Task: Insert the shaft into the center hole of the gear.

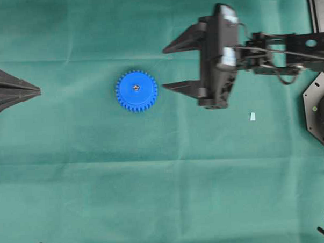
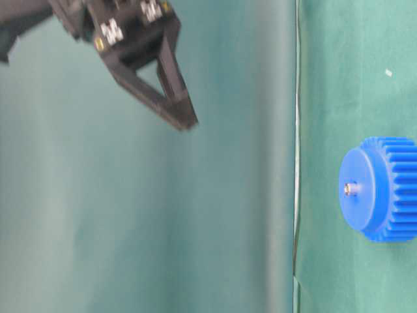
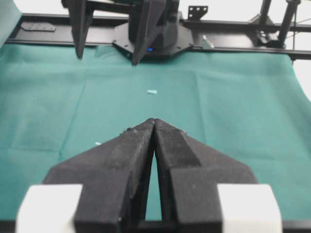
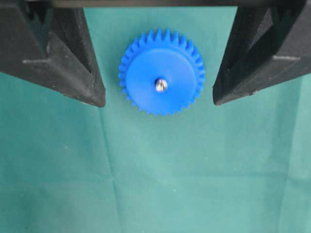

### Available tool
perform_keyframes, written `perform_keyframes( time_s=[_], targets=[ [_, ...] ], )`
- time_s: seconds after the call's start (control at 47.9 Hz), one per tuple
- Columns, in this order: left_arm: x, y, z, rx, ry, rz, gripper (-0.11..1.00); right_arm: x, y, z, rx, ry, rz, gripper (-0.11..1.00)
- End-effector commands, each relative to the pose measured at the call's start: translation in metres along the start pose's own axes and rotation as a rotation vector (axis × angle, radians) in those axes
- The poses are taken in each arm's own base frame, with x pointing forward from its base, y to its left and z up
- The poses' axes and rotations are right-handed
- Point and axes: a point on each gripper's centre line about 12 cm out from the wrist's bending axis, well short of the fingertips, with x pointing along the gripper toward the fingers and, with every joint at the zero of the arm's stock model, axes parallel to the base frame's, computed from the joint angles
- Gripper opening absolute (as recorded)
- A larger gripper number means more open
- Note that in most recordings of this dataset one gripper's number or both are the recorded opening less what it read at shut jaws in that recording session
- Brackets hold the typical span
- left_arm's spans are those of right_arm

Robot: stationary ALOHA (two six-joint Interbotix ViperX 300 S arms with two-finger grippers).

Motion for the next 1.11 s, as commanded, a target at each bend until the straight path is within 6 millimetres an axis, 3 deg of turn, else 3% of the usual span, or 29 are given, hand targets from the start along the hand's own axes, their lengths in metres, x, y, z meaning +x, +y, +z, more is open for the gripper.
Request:
perform_keyframes(
  time_s=[0.0, 0.313, 0.501, 0.731, 1.086],
  targets=[
    [0.002, -0.001, 0.011, -0.002, -0.028, -0.003, 0.0, -0.023, 0.001, 0.007, 0.001, -0.062, 0.007, 0.9],
    [0.002, -0.001, 0.011, 0.0, -0.029, -0.003, 0.0, -0.082, -0.001, -0.01, 0.004, -0.145, 0.016, 0.9],
    [0.002, -0.001, 0.011, 0.0, -0.028, -0.003, 0.0, -0.102, -0.002, -0.025, 0.005, -0.166, 0.019, 0.9],
    [0.003, -0.001, 0.009, 0.0, -0.021, -0.002, 0.0, -0.107, -0.004, -0.041, 0.013, -0.154, 0.018, 0.9],
    [0.003, -0.001, 0.007, 0.0, -0.006, -0.002, 0.0, -0.106, -0.004, -0.041, 0.013, -0.151, 0.018, 0.9]
  ],
)
